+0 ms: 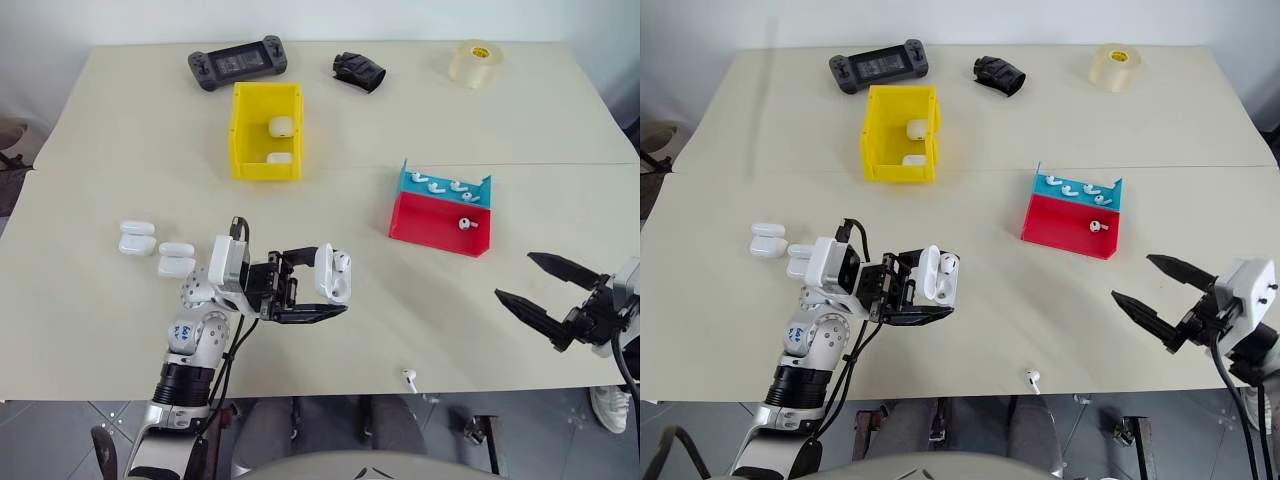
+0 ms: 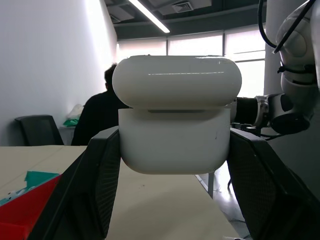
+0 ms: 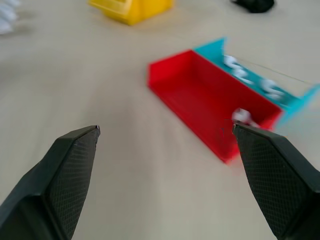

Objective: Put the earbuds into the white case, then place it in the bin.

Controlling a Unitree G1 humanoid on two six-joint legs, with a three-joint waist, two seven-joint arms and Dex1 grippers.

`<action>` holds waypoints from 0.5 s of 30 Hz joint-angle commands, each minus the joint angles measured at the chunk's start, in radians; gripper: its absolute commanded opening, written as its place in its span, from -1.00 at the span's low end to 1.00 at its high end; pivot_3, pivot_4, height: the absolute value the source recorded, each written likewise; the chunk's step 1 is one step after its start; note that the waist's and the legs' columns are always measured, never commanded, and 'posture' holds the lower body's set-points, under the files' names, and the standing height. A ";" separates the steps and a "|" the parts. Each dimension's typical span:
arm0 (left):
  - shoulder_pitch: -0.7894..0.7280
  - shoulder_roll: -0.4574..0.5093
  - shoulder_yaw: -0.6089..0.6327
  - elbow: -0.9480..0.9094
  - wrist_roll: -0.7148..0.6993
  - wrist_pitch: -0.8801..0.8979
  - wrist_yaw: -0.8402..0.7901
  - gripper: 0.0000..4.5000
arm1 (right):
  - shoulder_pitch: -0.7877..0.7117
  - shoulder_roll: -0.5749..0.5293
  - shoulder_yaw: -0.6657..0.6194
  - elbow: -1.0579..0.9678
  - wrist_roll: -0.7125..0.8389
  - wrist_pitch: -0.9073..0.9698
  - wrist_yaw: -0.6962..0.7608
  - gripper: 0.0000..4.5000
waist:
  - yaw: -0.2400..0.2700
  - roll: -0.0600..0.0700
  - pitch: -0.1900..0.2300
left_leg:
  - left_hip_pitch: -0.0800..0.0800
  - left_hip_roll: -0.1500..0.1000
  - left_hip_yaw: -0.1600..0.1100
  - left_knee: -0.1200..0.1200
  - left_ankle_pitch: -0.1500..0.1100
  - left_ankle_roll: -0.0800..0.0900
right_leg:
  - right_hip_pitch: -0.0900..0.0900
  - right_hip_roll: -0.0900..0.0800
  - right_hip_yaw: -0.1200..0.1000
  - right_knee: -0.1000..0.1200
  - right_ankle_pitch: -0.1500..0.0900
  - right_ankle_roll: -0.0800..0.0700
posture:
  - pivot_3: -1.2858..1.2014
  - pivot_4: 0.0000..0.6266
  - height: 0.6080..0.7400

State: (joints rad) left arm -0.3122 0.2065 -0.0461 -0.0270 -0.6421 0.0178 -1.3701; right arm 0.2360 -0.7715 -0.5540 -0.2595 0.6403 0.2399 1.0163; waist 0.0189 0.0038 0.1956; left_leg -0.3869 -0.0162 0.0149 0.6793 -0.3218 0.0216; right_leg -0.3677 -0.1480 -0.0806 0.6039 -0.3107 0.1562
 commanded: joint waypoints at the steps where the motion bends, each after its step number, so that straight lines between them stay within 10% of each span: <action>1: 0.007 -0.007 -0.013 -0.028 -0.006 -0.026 -0.005 0.30 | -0.082 -0.068 0.017 0.004 -0.021 0.019 -0.001 0.98 | 0.001 0.001 0.000 | 0.000 0.002 0.000 0.000 0.000 0.000 | 0.000 0.000 0.000 0.000 0.000 0.000 | 0.03 -0.52 1.00; 6: 0.024 -0.010 -0.013 -0.009 -0.003 -0.063 -0.013 0.30 | -0.463 -0.283 0.262 0.137 -0.116 0.261 -0.026 0.98 | -0.003 0.002 0.000 | 0.000 0.003 0.002 0.002 0.000 0.000 | -0.001 -0.001 0.001 0.000 0.000 0.000 | 0.03 -0.52 1.00; 15: 0.046 -0.032 -0.025 0.004 0.013 -0.112 0.007 0.30 | -1.168 -0.230 0.719 0.835 -0.540 0.100 0.115 0.98 | -0.001 0.003 0.000 | -0.009 0.000 -0.001 0.002 0.000 0.001 | -0.007 -0.002 -0.003 -0.003 0.000 0.000 | 0.03 -0.52 1.00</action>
State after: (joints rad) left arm -0.2679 0.1843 -0.0606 -0.0047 -0.6314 -0.0753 -1.3690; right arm -0.8851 -1.0066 0.1363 0.4887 0.1690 0.3919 1.1176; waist 0.0176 0.0066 0.1956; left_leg -0.3972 -0.0189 0.0141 0.6813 -0.3220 0.0223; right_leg -0.3755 -0.1495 -0.0835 0.6009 -0.3104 0.1568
